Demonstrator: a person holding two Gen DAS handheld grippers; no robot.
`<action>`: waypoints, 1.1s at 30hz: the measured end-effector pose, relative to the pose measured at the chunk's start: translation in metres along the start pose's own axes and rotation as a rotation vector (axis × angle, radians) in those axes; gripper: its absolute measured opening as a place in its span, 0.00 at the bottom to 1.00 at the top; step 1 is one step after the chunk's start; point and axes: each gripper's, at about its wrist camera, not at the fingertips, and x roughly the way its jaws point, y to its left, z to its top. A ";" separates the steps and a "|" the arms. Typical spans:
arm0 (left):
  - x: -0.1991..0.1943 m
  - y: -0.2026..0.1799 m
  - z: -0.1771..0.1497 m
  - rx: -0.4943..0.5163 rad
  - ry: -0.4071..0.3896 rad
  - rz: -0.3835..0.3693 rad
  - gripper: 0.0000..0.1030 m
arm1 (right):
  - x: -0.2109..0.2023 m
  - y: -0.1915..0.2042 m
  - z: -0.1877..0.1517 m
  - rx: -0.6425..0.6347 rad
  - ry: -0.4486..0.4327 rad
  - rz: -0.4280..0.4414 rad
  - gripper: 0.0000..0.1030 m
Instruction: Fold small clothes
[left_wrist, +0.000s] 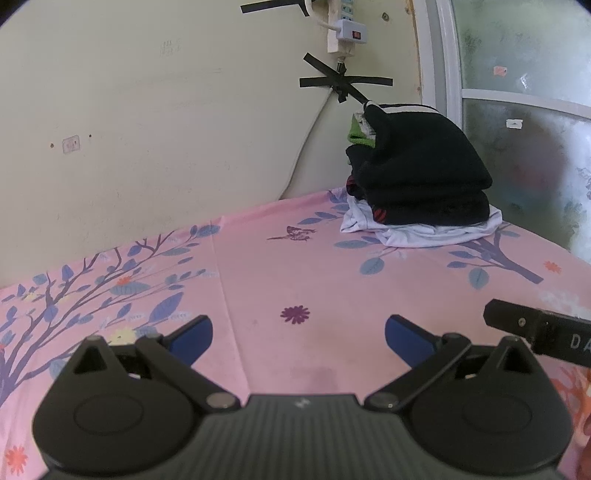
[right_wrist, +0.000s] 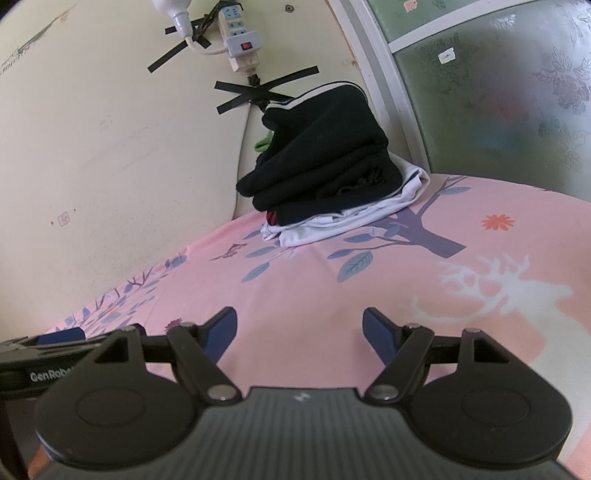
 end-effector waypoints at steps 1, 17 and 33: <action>0.000 0.000 0.000 0.001 0.000 0.000 1.00 | 0.000 0.000 0.000 0.000 0.001 0.000 0.67; 0.002 -0.003 -0.001 0.012 0.011 -0.007 1.00 | 0.001 0.001 0.001 0.002 0.007 0.006 0.67; 0.006 -0.003 -0.001 0.025 0.040 0.004 1.00 | -0.002 -0.003 -0.001 0.030 0.001 0.020 0.68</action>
